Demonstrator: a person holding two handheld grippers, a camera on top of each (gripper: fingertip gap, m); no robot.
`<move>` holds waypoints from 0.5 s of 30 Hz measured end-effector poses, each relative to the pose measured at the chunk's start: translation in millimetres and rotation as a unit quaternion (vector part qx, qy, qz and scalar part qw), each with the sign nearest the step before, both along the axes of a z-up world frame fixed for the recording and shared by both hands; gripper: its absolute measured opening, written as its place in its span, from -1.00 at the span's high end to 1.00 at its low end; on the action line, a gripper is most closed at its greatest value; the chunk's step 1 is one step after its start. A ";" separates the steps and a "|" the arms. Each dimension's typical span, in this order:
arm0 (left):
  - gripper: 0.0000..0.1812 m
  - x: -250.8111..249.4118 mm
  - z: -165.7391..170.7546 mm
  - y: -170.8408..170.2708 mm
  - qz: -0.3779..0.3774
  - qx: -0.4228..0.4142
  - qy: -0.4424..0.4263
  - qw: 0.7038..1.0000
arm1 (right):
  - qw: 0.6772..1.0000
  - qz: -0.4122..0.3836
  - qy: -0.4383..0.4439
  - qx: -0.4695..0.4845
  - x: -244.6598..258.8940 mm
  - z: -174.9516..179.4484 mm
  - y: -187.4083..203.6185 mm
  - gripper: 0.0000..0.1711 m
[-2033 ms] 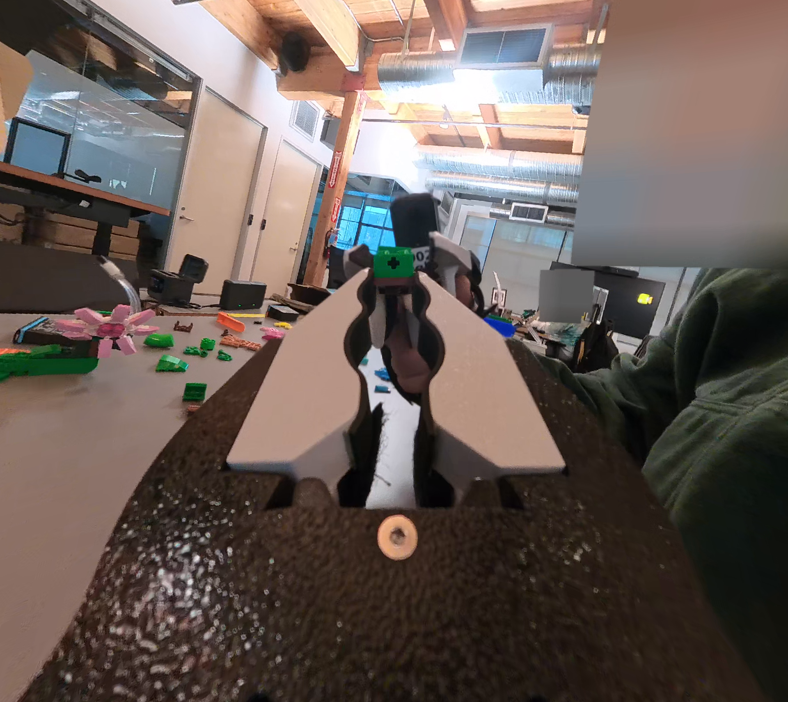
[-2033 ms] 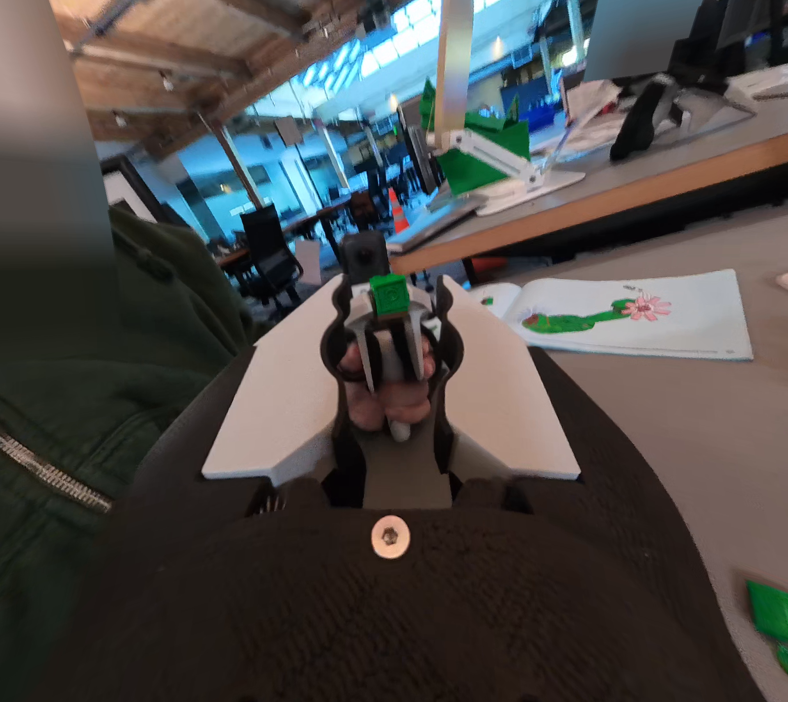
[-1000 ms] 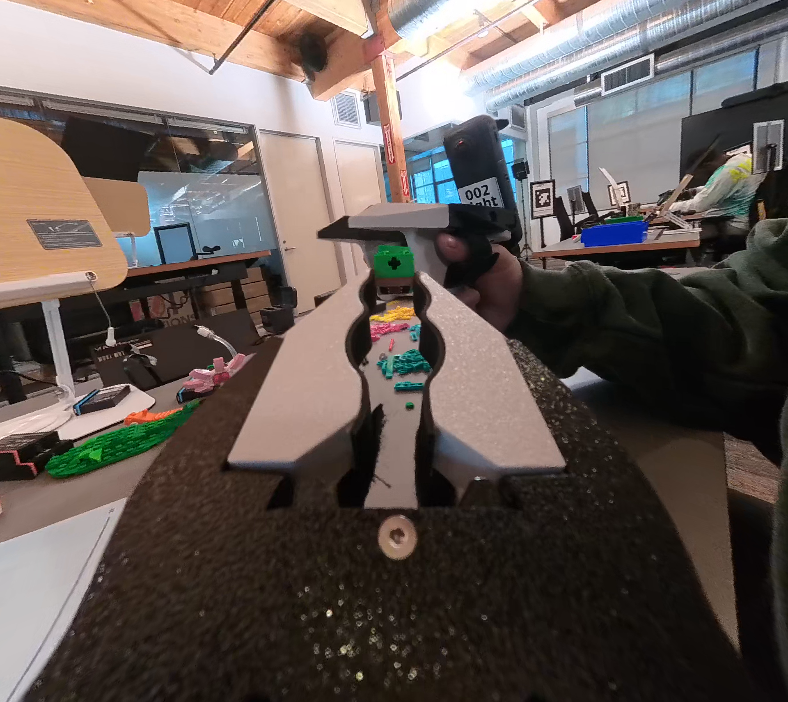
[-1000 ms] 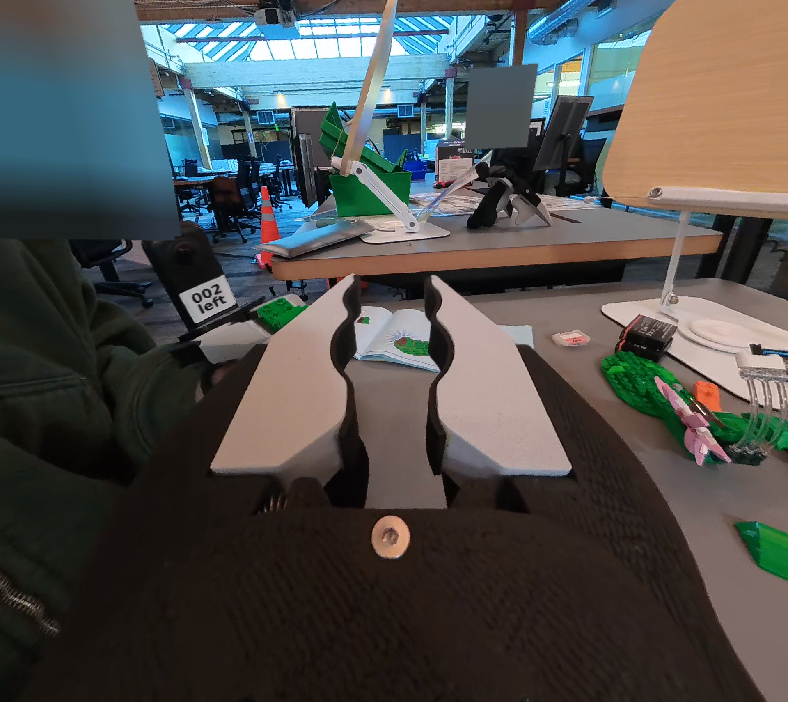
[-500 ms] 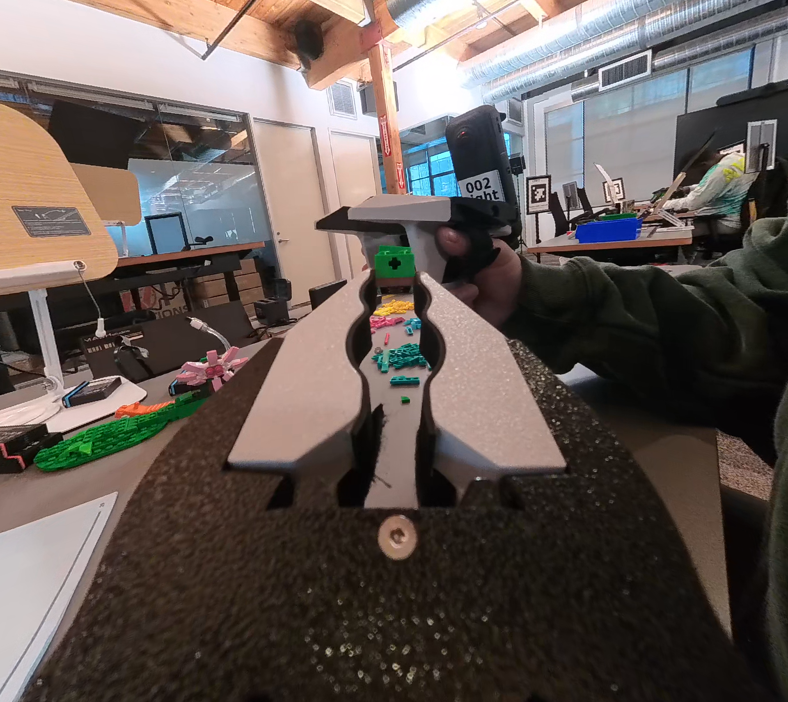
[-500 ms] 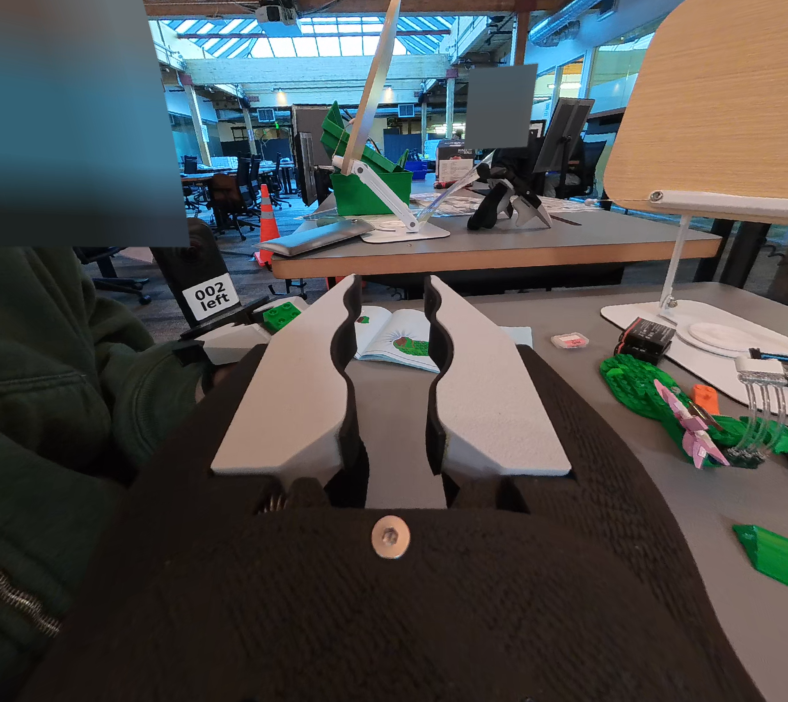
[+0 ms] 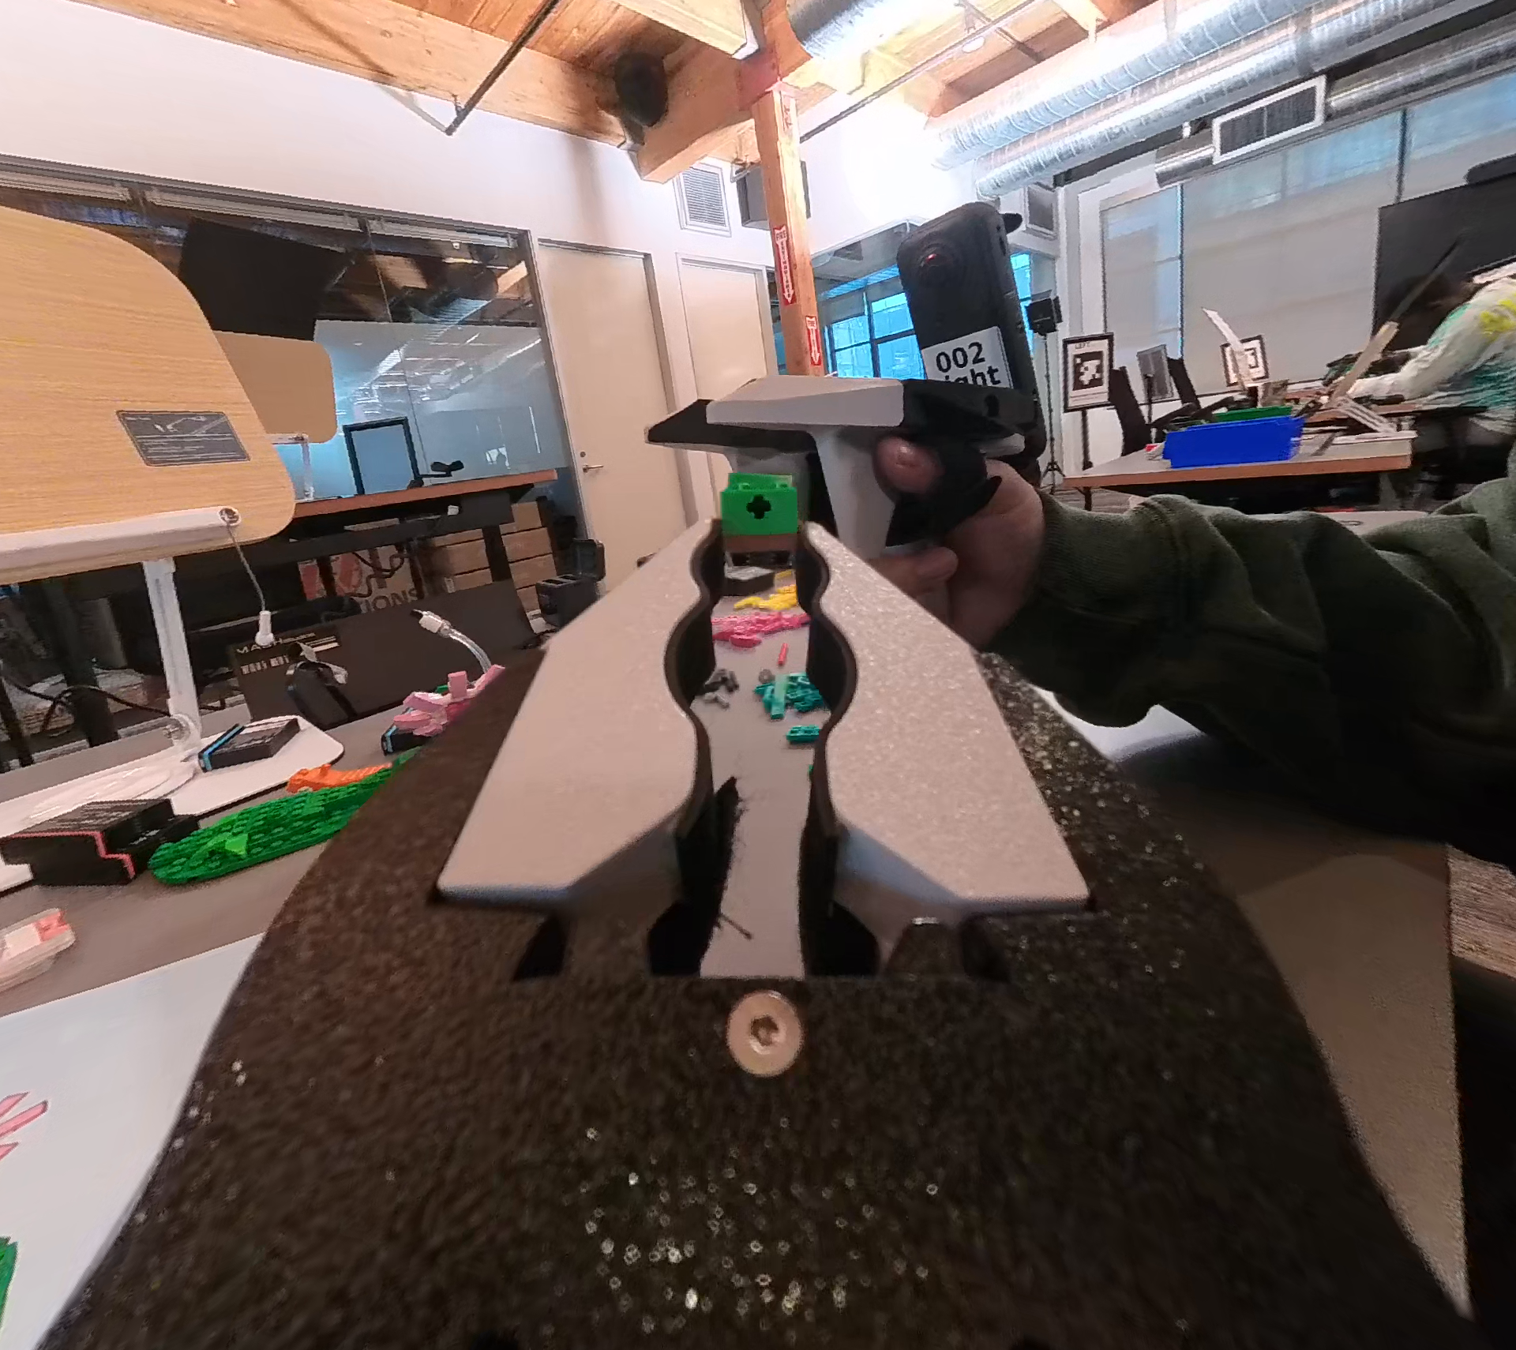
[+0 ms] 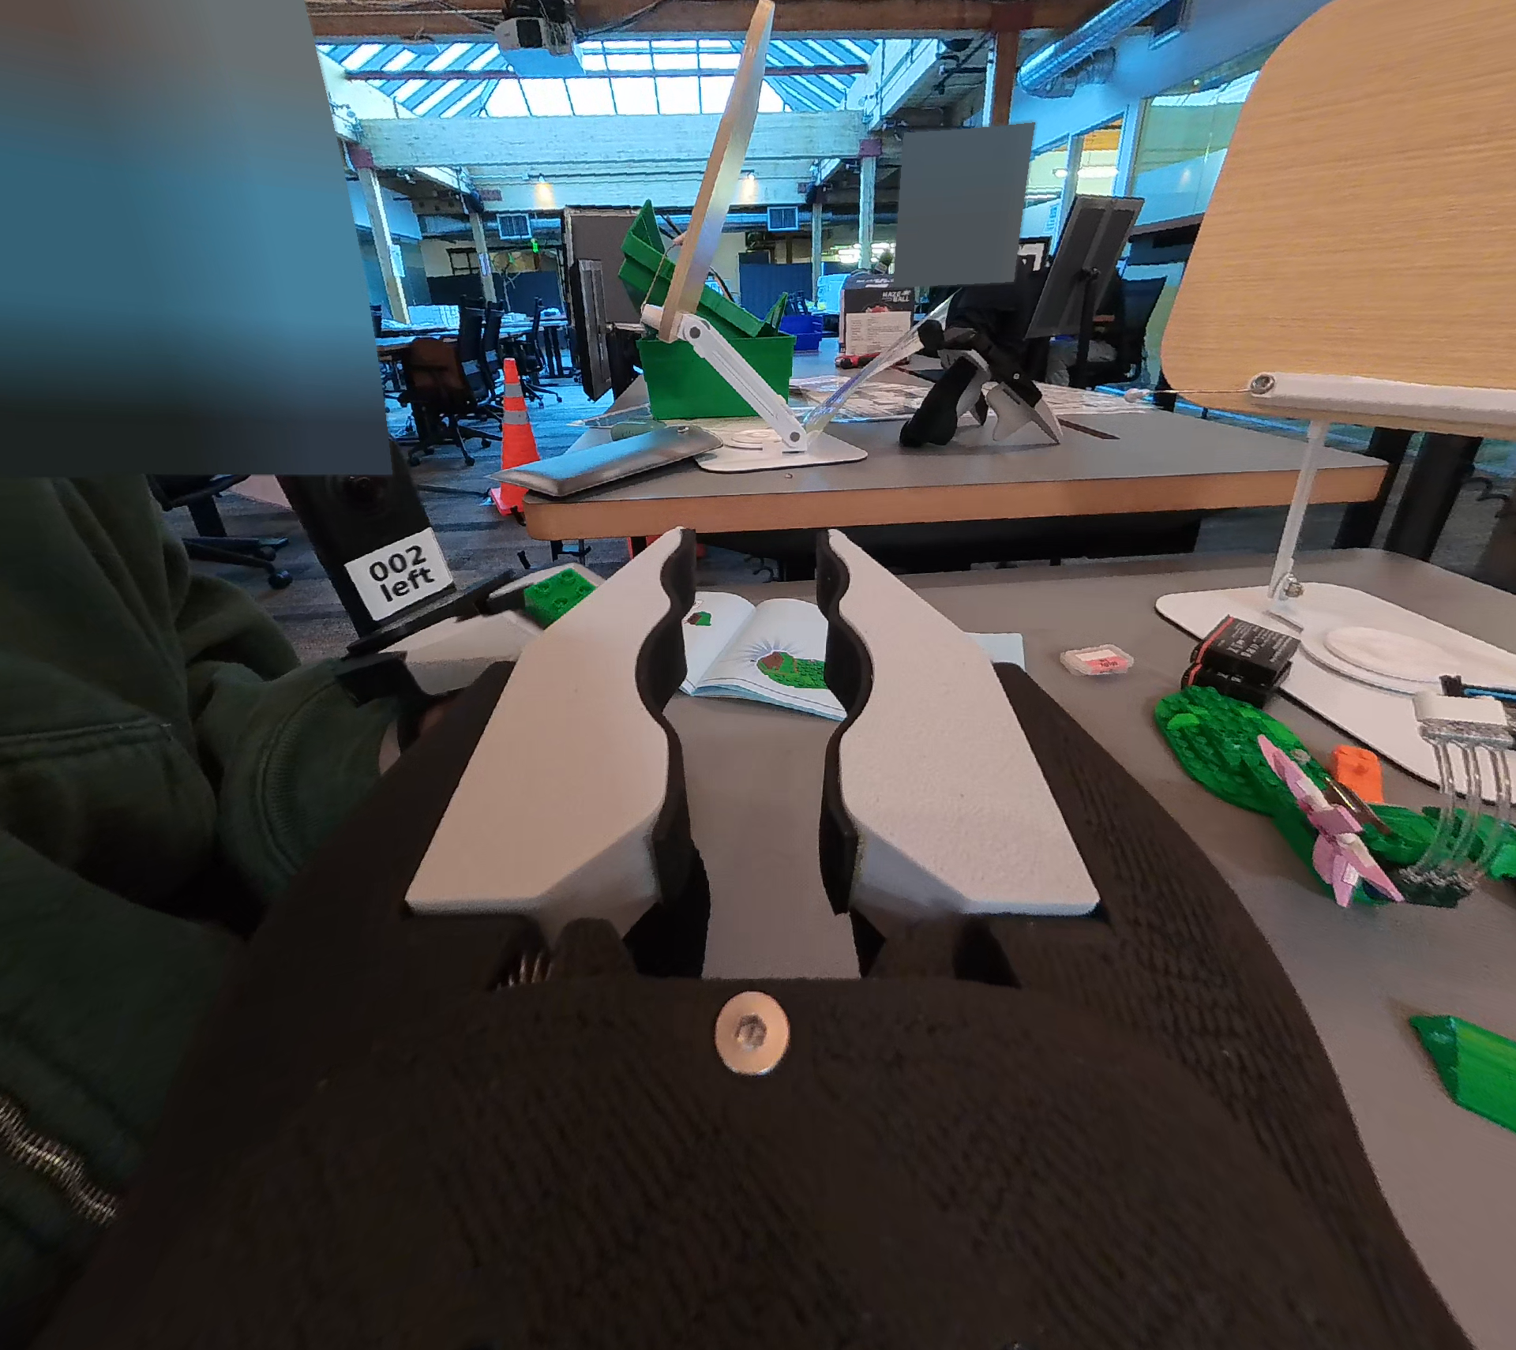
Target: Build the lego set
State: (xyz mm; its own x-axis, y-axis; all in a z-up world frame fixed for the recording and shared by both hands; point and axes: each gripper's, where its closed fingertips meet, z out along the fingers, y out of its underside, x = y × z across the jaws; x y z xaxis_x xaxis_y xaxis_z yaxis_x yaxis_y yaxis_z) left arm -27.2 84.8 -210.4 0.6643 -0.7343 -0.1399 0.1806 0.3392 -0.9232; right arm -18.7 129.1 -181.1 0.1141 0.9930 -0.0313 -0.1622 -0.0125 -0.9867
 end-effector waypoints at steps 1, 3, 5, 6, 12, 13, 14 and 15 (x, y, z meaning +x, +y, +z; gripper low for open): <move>0.85 -0.9 0.2 0.5 0.003 0.000 -0.001 1.000 | 1.000 0.001 0.000 0.000 -0.1 0.1 -0.2 0.68; 0.85 -2.3 0.6 1.3 0.010 0.001 -0.002 1.000 | 1.000 0.001 0.000 0.001 -0.3 0.2 -0.6 0.68; 0.85 -4.0 0.8 2.3 0.017 0.002 -0.002 1.000 | 1.000 0.003 0.000 0.006 -0.7 0.7 -2.0 0.68; 0.85 -4.9 0.9 2.8 0.021 0.002 -0.003 1.000 | 1.000 0.006 -0.002 0.012 -1.1 1.0 -4.0 0.67; 0.85 -13.8 2.7 7.1 0.020 -0.018 -0.037 0.999 | 0.976 0.014 -0.065 0.207 -8.0 -5.6 -37.3 0.47; 0.85 -14.0 2.8 7.2 0.016 -0.021 -0.040 0.999 | 0.960 -0.002 -0.089 0.264 -10.3 -10.5 -40.7 0.44; 0.85 -13.6 2.6 7.1 0.013 -0.024 -0.041 0.999 | 0.940 -0.022 -0.116 0.319 -13.1 -16.7 -42.2 0.43; 0.85 -12.4 2.2 6.8 0.010 -0.026 -0.040 0.999 | 0.919 -0.042 -0.141 0.365 -16.3 -22.6 -42.2 0.43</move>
